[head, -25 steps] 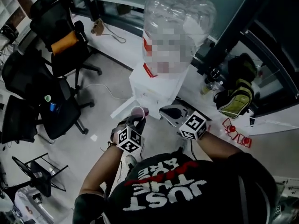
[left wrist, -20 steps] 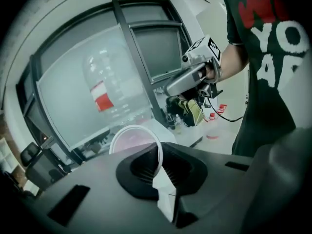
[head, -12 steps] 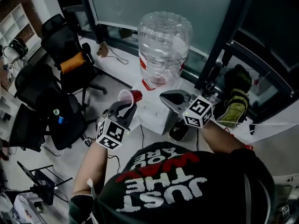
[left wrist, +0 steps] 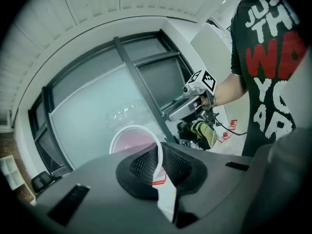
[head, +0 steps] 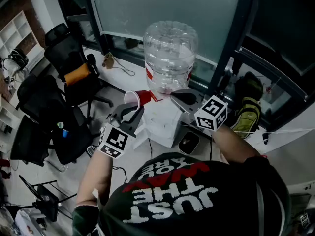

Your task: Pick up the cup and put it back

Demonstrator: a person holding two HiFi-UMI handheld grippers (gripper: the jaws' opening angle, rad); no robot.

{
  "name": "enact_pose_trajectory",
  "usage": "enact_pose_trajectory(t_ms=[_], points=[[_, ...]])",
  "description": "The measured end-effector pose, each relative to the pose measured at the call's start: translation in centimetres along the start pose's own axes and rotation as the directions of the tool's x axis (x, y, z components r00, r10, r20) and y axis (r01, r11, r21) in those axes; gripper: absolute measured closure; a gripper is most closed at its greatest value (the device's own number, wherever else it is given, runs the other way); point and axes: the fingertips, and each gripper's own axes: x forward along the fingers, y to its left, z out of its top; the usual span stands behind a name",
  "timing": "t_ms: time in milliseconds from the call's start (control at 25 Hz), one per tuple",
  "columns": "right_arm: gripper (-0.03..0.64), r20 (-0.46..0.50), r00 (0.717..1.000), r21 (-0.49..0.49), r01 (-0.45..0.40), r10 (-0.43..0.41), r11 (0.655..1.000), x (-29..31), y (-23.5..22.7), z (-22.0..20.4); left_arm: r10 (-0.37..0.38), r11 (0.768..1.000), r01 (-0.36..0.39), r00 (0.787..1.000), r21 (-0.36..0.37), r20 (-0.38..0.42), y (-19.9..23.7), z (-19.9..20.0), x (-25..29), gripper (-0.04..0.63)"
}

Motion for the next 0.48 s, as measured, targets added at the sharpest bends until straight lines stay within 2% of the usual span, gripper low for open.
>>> enact_pose_trajectory(t_ms=[480], points=[[0.583,-0.013,1.0,0.004,0.006,-0.006,1.0,-0.9,0.7,-0.6,-0.008,1.0,0.008,1.0,0.003,-0.001,-1.4,-0.4,0.1,0.572]])
